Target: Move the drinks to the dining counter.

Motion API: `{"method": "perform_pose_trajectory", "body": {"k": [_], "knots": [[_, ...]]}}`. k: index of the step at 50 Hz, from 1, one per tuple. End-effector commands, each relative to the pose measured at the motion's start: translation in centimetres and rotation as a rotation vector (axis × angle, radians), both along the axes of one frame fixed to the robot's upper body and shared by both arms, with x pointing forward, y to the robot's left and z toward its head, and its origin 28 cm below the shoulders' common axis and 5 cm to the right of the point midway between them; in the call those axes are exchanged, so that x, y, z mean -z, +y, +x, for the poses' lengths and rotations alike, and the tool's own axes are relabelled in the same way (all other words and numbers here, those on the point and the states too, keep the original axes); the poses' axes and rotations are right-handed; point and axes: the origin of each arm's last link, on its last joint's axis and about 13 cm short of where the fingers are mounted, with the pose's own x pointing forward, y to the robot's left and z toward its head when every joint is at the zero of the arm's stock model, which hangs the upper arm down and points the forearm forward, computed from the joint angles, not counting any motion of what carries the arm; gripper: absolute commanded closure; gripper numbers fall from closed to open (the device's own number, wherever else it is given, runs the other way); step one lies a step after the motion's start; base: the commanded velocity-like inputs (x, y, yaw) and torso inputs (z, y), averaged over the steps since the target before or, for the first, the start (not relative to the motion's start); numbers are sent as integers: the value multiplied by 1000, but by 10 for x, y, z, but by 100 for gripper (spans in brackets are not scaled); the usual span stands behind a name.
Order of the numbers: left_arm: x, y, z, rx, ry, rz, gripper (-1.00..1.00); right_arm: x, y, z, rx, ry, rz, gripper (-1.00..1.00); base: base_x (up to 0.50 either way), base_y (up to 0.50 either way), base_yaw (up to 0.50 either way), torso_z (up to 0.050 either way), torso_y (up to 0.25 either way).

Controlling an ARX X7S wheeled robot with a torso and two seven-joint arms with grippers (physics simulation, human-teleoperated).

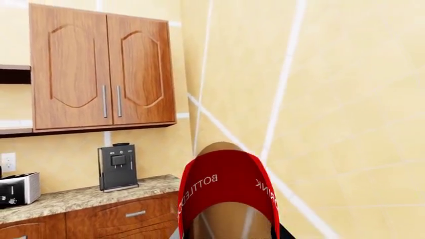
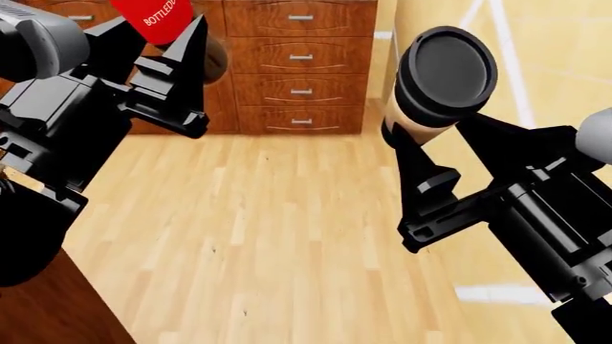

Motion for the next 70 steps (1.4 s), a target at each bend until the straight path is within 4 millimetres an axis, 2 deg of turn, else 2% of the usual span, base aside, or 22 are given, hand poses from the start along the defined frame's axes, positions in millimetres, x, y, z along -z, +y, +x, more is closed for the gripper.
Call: {"method": "perform_pose_trajectory", "body": {"k": [1, 70], "knots": [[-3, 2, -1, -17, -16, -20, 100, -2, -2, 1, 17, -24, -5, 100, -500, 2, 0, 0, 0], [-6, 2, -2, -10, -25, -15, 100, -2, -1, 0, 16, -30, -12, 100, -500, 2, 0, 1, 0]]}}
